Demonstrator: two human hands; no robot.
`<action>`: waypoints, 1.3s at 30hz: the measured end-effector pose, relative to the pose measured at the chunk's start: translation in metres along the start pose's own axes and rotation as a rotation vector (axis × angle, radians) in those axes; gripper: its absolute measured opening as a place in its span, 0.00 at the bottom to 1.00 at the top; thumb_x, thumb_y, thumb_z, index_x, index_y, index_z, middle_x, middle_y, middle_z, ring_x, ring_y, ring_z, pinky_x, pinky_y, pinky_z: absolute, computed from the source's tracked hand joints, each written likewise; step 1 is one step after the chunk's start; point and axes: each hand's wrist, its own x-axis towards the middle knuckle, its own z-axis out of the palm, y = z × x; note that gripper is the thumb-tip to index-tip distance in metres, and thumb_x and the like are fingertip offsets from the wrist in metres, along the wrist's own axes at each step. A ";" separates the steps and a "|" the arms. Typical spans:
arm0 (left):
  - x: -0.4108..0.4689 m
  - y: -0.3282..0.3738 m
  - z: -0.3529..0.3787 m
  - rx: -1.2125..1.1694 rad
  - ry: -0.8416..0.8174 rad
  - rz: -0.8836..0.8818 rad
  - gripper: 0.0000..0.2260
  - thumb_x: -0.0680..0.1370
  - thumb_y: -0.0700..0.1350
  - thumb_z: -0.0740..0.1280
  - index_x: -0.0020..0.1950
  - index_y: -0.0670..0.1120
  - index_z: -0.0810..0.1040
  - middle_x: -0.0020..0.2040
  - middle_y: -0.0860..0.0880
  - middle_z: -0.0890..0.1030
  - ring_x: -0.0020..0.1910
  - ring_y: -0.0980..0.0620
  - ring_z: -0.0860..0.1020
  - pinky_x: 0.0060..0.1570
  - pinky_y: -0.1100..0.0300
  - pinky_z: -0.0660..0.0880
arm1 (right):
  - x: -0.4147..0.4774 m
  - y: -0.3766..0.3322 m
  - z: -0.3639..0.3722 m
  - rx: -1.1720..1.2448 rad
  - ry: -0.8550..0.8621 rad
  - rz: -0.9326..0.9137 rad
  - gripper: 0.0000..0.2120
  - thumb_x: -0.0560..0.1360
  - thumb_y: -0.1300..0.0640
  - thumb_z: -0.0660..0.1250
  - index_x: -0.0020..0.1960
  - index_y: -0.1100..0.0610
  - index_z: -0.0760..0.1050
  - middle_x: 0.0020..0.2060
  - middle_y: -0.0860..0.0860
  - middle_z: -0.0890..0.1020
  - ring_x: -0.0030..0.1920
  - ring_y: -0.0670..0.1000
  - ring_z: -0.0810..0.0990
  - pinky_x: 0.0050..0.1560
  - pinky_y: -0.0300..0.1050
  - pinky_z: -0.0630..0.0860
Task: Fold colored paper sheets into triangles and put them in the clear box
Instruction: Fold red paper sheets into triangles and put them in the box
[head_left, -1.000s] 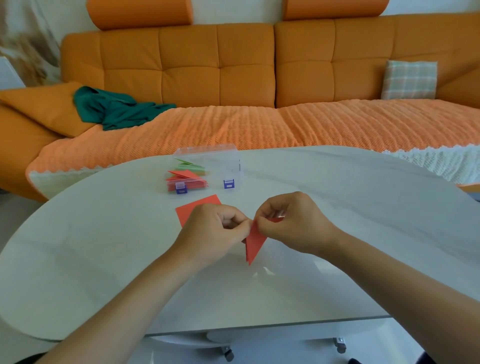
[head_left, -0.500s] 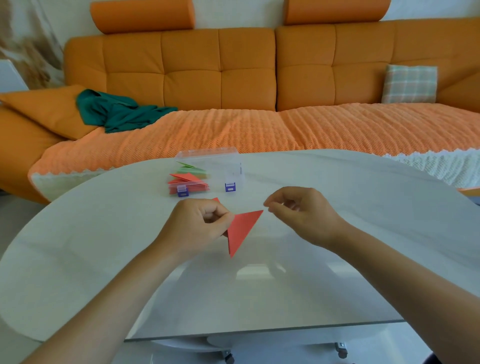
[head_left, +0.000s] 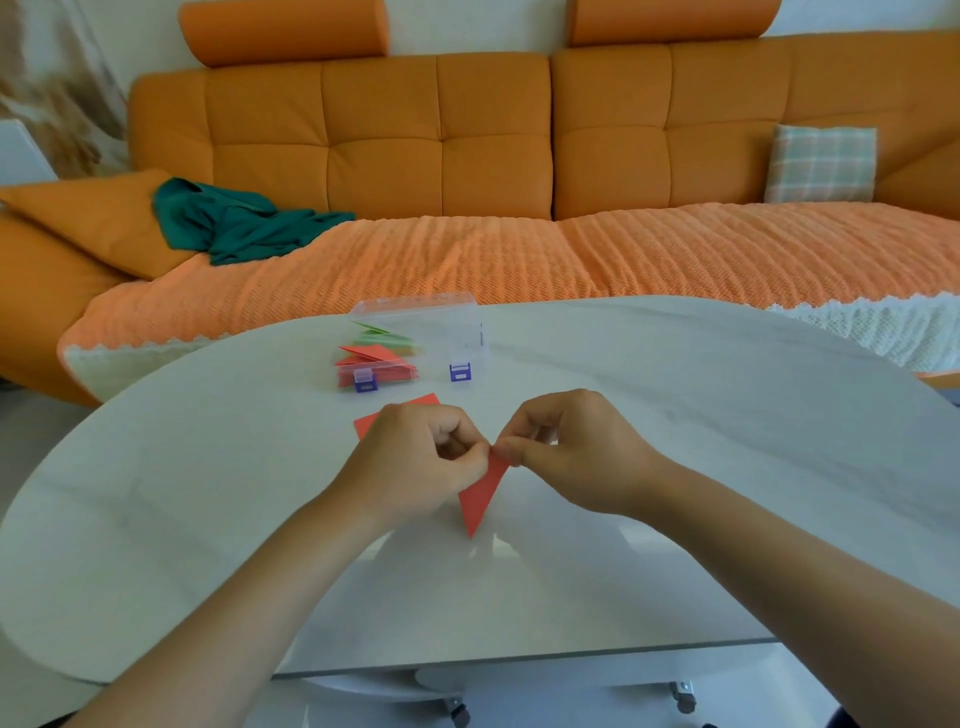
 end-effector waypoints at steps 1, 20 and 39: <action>0.001 0.000 -0.002 0.002 -0.006 -0.019 0.08 0.73 0.41 0.73 0.35 0.51 0.83 0.33 0.56 0.83 0.33 0.59 0.80 0.38 0.59 0.77 | 0.001 0.000 -0.002 0.002 0.010 0.007 0.06 0.76 0.52 0.72 0.40 0.47 0.84 0.35 0.40 0.84 0.38 0.42 0.81 0.44 0.42 0.80; 0.003 0.004 0.009 -0.429 0.139 -0.227 0.07 0.80 0.46 0.69 0.46 0.49 0.86 0.41 0.49 0.86 0.42 0.47 0.86 0.54 0.45 0.81 | 0.004 -0.004 -0.004 0.280 0.112 0.157 0.08 0.78 0.59 0.69 0.41 0.54 0.83 0.33 0.45 0.84 0.33 0.42 0.79 0.33 0.32 0.71; -0.002 0.004 0.009 -0.101 0.044 -0.082 0.10 0.78 0.45 0.69 0.38 0.51 0.86 0.32 0.55 0.82 0.32 0.62 0.74 0.35 0.66 0.71 | 0.003 -0.003 0.007 0.113 0.093 0.010 0.07 0.78 0.54 0.69 0.42 0.48 0.82 0.38 0.42 0.84 0.42 0.43 0.80 0.46 0.37 0.77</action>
